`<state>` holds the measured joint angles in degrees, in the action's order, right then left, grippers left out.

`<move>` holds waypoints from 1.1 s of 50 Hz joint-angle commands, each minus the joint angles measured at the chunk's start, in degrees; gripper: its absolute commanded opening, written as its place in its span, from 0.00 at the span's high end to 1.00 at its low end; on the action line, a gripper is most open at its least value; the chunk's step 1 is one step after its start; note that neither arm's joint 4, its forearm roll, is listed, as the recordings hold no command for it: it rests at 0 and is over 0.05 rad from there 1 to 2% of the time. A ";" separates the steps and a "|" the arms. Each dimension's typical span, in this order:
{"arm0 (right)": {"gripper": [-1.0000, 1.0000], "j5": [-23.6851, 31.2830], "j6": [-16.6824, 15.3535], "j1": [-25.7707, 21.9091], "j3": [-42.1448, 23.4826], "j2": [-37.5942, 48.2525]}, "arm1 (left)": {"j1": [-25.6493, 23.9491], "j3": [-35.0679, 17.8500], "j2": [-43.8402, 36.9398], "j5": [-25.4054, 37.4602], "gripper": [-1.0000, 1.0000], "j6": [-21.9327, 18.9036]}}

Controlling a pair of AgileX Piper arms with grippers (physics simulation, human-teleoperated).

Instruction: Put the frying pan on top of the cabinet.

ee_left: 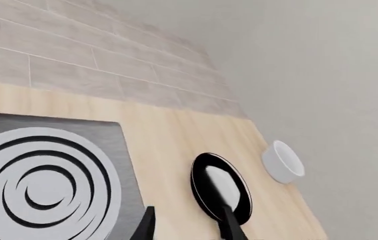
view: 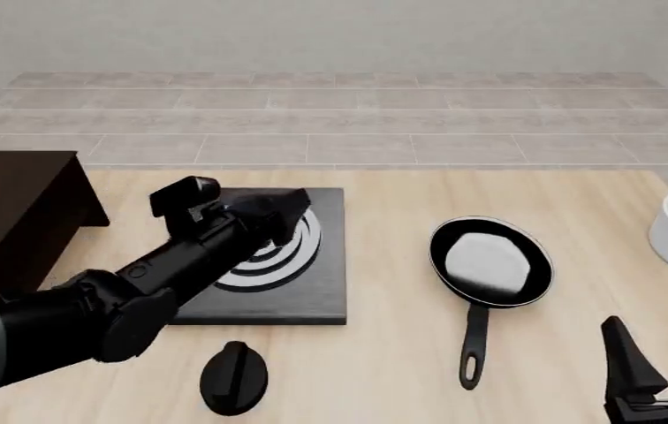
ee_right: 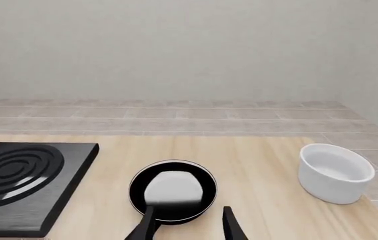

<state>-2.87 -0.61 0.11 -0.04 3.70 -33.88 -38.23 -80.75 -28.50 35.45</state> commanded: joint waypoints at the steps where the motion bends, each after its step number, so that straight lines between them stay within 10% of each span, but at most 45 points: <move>1: 0.00 -0.23 -0.19 0.00 0.03 0.29 | -2.24 -4.73 -8.01 -1.87 0.00 2.42; 55: 0.00 -1.63 0.35 0.34 -0.10 1.84 | -9.93 -19.61 -28.06 2.40 0.00 8.00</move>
<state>-4.32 -0.23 0.45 -0.07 5.30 -42.85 -55.84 -105.74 -26.66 43.17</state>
